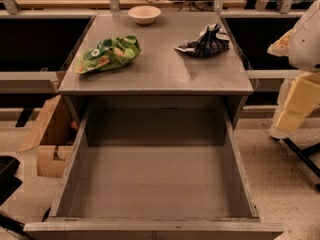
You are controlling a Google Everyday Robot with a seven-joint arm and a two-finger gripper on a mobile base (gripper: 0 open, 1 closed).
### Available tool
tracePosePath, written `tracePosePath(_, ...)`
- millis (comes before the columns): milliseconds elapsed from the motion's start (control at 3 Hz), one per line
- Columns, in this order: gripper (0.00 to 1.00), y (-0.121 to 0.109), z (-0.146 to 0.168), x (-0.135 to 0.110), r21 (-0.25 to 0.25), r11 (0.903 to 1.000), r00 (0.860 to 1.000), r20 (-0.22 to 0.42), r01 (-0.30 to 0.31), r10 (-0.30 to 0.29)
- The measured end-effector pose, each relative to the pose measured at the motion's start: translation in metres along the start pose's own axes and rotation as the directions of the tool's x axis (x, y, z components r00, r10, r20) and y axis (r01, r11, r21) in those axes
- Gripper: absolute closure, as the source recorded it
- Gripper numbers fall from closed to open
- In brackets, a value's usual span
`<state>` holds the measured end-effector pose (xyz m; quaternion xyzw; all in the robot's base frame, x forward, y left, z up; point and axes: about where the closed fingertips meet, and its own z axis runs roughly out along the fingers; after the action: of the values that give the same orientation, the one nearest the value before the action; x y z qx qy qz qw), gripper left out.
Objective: Place blue chip bag into top drawer
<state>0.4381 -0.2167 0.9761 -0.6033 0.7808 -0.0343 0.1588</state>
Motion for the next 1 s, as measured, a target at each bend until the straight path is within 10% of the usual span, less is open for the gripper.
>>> tracePosePath(667,0.00,-0.020,0.008,0.000,0.057,0.9983,1.000,0.008,-0.015,0.015)
tracePosePath(1000,0.00,-0.081,0.027,0.001,0.207,0.9773,0.999,0.015,-0.042,0.040)
